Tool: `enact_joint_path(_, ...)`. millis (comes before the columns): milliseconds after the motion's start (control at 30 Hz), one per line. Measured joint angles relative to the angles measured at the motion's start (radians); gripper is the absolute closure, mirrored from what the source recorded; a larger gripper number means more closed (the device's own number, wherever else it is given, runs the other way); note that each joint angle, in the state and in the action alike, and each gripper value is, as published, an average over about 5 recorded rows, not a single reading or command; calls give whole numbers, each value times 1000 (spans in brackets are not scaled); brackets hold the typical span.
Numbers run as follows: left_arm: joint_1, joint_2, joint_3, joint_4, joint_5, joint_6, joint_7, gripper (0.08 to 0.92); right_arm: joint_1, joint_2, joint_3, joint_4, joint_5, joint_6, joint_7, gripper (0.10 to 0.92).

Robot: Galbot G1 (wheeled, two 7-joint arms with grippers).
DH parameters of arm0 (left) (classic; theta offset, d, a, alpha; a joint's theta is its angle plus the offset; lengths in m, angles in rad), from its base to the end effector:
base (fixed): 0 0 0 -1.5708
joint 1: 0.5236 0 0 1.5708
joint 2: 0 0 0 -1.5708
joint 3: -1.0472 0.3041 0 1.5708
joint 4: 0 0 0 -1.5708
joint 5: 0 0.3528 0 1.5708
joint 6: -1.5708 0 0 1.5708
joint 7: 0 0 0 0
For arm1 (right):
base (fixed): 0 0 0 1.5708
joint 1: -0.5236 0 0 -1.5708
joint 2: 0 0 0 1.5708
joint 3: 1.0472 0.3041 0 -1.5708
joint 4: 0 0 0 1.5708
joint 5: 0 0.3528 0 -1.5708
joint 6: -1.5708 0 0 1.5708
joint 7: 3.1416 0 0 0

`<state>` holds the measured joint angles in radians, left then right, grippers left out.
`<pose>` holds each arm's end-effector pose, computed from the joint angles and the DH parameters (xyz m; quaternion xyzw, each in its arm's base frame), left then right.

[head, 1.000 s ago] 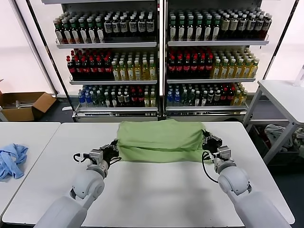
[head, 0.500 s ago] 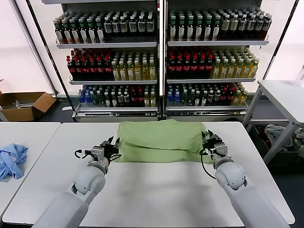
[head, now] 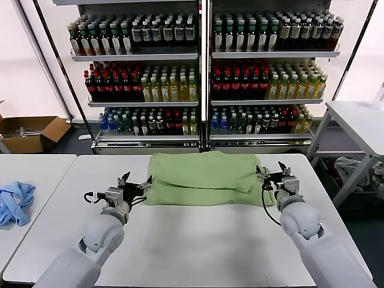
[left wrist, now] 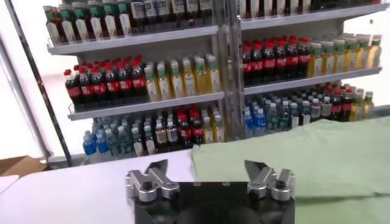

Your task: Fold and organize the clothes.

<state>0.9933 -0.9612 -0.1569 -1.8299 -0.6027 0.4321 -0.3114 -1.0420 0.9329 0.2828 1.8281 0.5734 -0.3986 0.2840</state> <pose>0.3311 0.0221 -0.2277 -0.0681 -0.9804 -0.0614 0.1745 0.3325 -0.0623 -0.2189 0.0244 -0.9861 0.0718 0.1476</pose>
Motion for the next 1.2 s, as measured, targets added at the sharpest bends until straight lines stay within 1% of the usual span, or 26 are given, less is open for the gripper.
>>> enact_joint_path(200,70,7,-16,-16,-28,6,30,177,-117,-20,44,44,36,54,-29,203)
enact_joint_path(400,98,5,-25,-7,-54,8,49,177,-184,-30,73,52,67,95,-55,203)
enact_joint_path(1033,70,-29,-36,100,-120,-9,60,178,-207,-34,69,10,89,129,-92,204)
enact_joint_path(1200,64,-35,-35,109,-132,-13,66,209,-199,-28,60,-1,85,131,-96,226)
